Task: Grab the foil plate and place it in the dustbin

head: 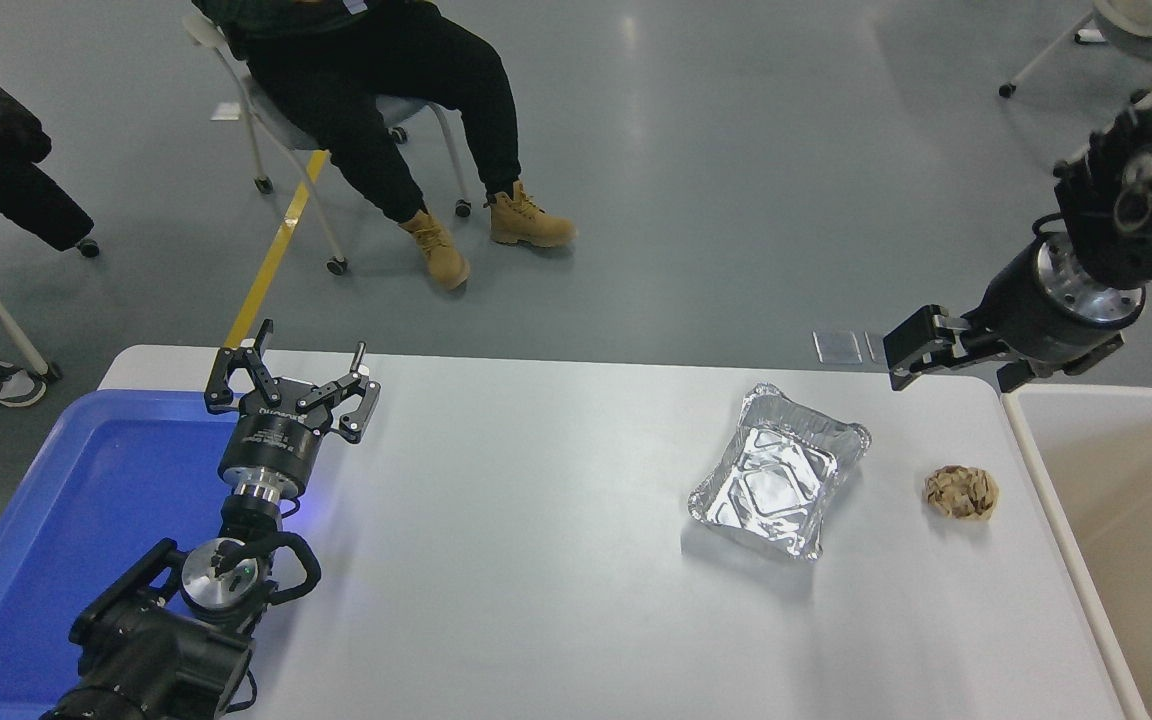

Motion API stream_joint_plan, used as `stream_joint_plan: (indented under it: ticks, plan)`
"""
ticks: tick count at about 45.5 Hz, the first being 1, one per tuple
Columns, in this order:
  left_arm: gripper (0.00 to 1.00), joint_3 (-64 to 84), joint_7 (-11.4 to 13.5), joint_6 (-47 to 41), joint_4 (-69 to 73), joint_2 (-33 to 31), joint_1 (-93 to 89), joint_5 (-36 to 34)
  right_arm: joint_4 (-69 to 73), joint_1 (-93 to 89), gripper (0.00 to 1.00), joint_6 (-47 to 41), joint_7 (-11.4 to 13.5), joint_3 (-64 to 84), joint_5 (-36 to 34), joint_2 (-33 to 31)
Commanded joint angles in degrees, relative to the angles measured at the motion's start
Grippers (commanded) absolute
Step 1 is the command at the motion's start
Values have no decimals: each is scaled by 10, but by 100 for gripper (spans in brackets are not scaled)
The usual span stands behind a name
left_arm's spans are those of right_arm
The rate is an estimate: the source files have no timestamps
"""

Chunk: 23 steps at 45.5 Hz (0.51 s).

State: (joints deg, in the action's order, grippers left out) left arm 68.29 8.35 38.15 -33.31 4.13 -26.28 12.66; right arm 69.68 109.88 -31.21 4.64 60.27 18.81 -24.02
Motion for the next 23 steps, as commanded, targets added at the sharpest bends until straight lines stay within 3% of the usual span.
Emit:
stream_joint_plan:
  ticks: [1, 9, 15, 20, 23]
  plan:
    - [99, 0, 0, 0, 0, 0, 0, 0, -76, -102, 100, 58, 7, -22, -23, 73]
    - [99, 0, 0, 0, 0, 0, 0, 0, -122, -147, 100, 74, 41, -21, -123, 140]
    - [99, 0, 0, 1, 0, 0, 0, 0, -161, -190, 100, 95, 55, -22, -155, 172]
    - [99, 0, 0, 1, 0, 0, 0, 0, -192, -230, 100, 131, 101, -23, -226, 185]
    - [99, 0, 0, 1, 0, 0, 0, 0, -204, -238, 100, 140, 114, -24, -261, 185]
